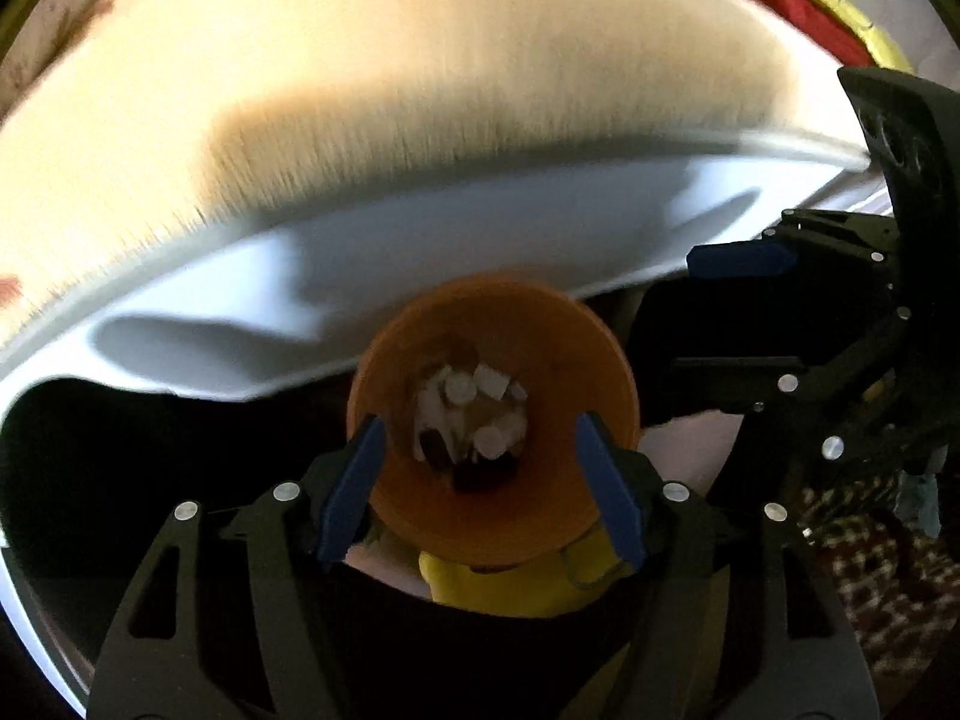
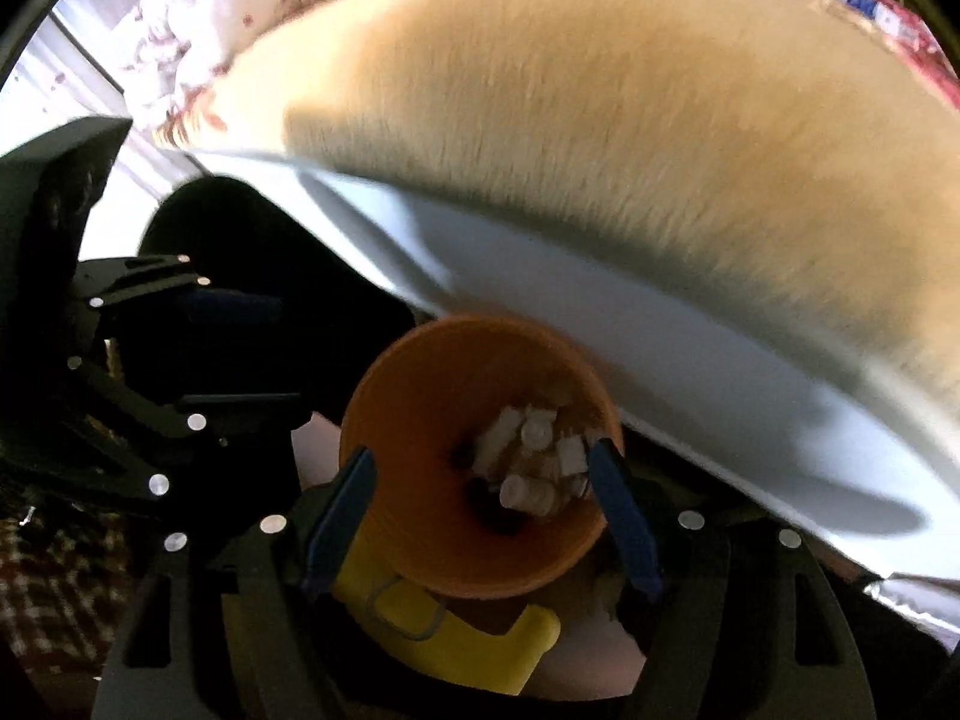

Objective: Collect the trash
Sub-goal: 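Lower both held bottles into the orange bin and open both grippers, then grasp the red knitted ornament with the left gripper while the right gripper grasps the green-white bottle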

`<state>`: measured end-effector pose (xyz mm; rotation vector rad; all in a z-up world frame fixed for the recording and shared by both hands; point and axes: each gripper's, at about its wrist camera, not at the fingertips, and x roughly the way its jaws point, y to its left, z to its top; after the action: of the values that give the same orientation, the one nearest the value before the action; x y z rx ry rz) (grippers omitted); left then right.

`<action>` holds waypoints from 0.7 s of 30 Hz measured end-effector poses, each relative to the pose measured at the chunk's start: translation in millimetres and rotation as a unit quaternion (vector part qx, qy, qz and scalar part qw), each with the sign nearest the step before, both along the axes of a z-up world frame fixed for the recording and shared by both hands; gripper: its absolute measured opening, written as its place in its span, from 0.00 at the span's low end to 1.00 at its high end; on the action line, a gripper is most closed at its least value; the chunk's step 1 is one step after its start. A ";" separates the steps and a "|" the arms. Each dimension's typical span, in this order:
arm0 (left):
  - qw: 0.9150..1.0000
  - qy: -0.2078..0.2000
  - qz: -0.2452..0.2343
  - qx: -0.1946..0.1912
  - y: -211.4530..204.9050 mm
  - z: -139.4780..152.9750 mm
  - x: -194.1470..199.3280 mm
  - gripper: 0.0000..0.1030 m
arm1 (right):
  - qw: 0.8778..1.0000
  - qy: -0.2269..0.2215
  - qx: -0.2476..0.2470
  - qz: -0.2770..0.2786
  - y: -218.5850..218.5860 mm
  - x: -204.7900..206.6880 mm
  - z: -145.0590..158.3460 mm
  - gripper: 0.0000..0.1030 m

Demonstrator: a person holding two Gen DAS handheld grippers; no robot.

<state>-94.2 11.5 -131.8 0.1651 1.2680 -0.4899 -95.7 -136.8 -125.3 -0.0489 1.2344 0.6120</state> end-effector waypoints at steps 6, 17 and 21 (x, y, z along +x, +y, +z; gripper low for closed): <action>0.995 -0.097 0.018 -0.020 1.9 66.5 34.8 0.63 | 0.995 -0.084 0.038 -0.027 -34.5 16.3 64.1 0.70; 0.967 -0.229 0.106 -0.045 -24.6 135.7 207.7 0.63 | 0.973 -0.204 0.053 -0.098 -74.4 104.1 134.5 0.70; 0.962 -0.236 0.131 -0.042 -35.7 132.2 280.1 0.63 | 0.971 -0.207 0.056 -0.105 -74.5 130.3 134.1 0.70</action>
<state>185.8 -24.1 0.4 0.0353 0.7841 -0.2522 34.6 -211.2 8.8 0.0471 0.7874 0.4569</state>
